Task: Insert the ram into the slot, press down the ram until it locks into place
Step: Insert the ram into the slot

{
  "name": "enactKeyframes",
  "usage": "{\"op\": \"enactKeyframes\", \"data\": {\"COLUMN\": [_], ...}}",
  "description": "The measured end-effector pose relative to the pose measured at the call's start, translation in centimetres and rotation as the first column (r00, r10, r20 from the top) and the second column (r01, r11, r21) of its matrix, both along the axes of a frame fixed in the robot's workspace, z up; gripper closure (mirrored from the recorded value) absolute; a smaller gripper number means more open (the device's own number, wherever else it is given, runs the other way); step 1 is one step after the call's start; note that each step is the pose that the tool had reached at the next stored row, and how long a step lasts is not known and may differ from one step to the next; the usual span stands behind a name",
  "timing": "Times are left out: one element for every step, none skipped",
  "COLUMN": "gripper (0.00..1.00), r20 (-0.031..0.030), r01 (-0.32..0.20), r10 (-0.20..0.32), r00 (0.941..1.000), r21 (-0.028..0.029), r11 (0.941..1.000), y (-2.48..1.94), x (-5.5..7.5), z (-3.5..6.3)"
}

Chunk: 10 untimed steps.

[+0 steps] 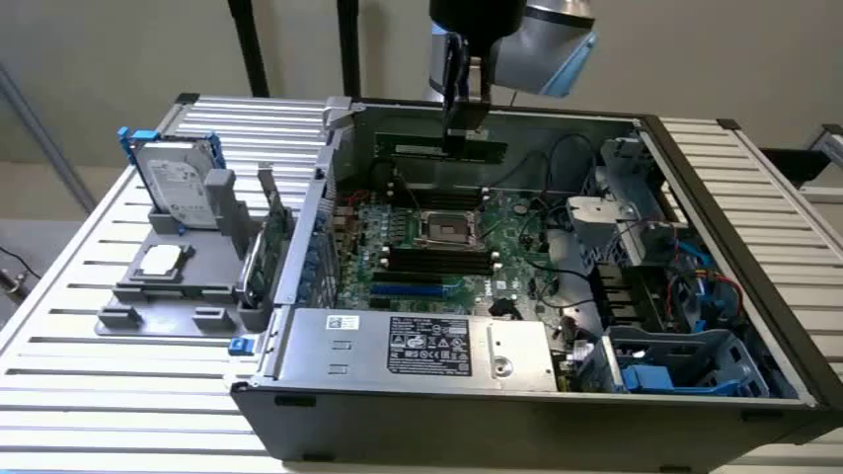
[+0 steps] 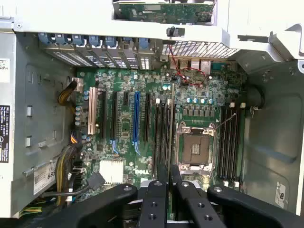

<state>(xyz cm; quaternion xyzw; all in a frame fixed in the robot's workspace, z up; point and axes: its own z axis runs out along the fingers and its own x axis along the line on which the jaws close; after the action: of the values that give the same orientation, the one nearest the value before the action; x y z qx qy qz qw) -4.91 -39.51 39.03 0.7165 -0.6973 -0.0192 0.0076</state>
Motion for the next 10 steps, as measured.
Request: {"op": "enactKeyframes", "data": {"gripper": [0.87, 0.87, 0.87, 0.87, 0.87, 0.87, 0.87, 0.87, 0.87, 0.87], "r20": [0.0, 0.0, 0.0, 0.0, 0.0, 0.0, 0.0, 0.0, 0.0, 0.0], "r01": [0.0, 0.0, 0.0, 0.0, 0.0, 0.0, 0.0, 0.0, 0.0, 0.0], "r10": [0.0, 0.0, 0.0, 0.0, 0.0, 0.0, 0.0, 0.0, 0.0, 0.0], "r00": [1.0, 1.0, 1.0, 1.0, 1.0, 1.0, 1.0, 1.0, 1.0, 1.0], "r21": [-0.0001, 0.0, -0.0001, 0.0, 0.0, 0.0, 0.0, 0.0, -0.0001, 0.0], "r11": [1.0, 1.0, 1.0, 1.0, 1.0, 1.0, 1.0, 1.0, 1.0, 1.0], "y": [0.0, 0.0, 0.0, 0.0, 0.0, 0.0, 0.0, 0.0, 0.0, 0.0], "x": [0.0, 0.0, 0.0, 0.0, 0.0, 0.0, 0.0, 0.0, 0.0, 0.0], "z": [0.0, 0.0, 0.0, 0.0, 0.0, 0.0, 0.0, 0.0, 0.0, 0.0]}}
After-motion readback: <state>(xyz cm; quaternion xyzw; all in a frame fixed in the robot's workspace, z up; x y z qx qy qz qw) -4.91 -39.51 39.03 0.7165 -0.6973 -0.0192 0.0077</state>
